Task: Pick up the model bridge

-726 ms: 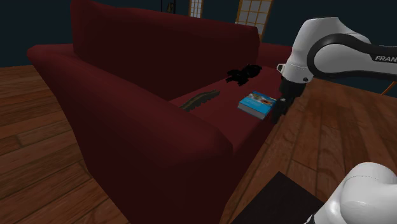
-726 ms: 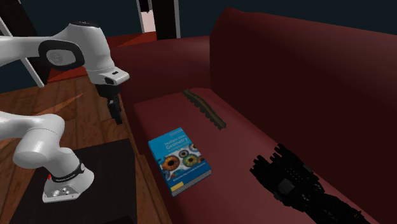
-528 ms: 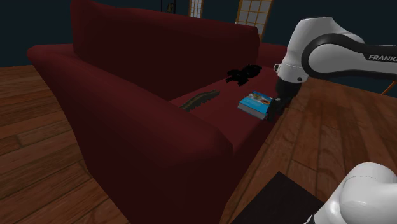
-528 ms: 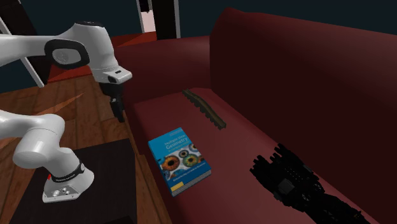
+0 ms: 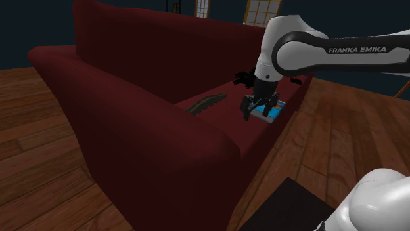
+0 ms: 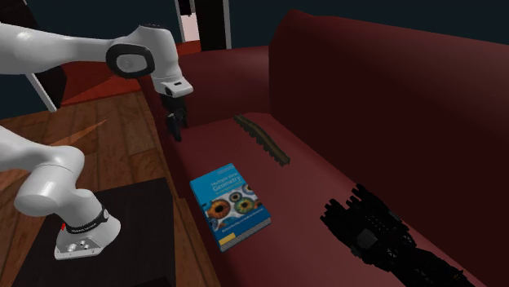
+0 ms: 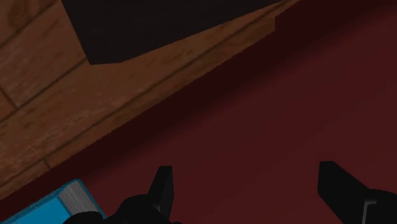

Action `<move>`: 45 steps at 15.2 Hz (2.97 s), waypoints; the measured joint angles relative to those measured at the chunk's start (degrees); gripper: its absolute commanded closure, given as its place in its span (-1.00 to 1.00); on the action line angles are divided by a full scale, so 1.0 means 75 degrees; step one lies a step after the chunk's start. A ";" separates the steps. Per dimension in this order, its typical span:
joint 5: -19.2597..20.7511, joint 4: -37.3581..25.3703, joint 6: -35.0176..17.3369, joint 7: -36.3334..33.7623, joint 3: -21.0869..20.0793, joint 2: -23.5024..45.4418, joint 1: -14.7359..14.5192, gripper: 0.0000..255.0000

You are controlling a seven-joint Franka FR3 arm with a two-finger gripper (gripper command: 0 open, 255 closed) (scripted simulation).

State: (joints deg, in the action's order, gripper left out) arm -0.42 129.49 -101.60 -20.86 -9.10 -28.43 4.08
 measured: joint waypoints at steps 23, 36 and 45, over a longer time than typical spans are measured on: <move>0.1262 -0.8280 0.1206 -0.8008 -0.0603 0.7228 0.0178 -1.00; 0.1260 -0.7580 0.0479 -0.8195 -0.0562 0.7240 0.0239 1.00; 0.1265 -0.7954 0.0809 -0.8169 -0.0562 0.7293 0.0211 1.00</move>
State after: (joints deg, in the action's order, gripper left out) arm 9.06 69.84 -95.53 -82.13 -13.32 26.27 5.66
